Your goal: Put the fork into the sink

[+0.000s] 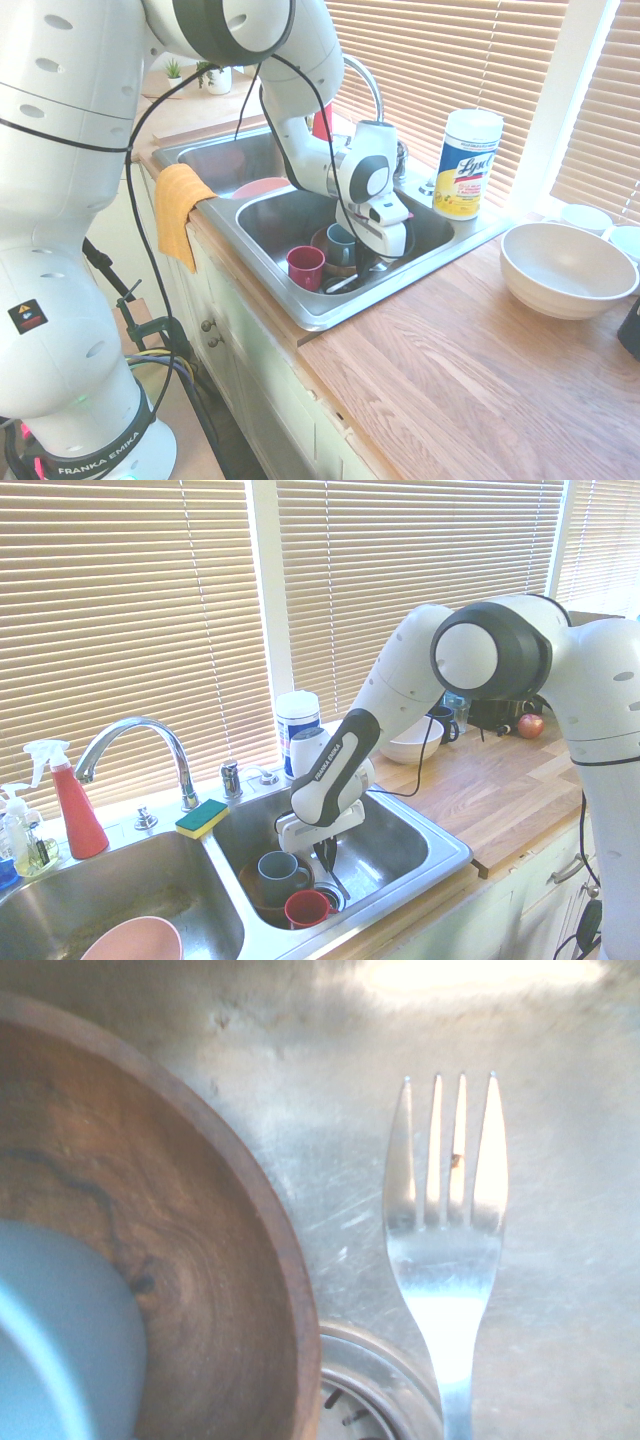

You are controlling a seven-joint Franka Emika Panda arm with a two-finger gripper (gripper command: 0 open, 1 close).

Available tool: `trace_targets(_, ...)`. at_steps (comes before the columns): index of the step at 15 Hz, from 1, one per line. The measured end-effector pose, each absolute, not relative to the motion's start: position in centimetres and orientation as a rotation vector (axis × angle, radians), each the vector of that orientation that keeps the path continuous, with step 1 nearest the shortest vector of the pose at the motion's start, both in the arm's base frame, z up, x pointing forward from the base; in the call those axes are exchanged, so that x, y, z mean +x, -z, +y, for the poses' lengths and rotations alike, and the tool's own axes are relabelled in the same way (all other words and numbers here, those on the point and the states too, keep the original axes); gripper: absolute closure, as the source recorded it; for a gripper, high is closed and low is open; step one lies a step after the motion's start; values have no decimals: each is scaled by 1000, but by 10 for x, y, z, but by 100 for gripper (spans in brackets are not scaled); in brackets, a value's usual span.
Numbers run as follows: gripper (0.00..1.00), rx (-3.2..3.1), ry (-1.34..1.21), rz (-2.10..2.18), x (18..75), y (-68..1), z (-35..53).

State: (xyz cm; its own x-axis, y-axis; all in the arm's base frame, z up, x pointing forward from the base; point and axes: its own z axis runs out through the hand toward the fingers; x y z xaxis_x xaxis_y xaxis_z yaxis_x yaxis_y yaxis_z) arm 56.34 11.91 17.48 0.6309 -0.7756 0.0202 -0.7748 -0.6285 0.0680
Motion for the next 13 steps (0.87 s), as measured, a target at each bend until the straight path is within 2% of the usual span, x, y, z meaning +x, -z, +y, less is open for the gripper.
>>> trace_targets(9, 0, 2779, 15, -1313, 568, -172, 124)
trace_targets(13, 0, 2760, 20, -1315, 571, -224, 124)
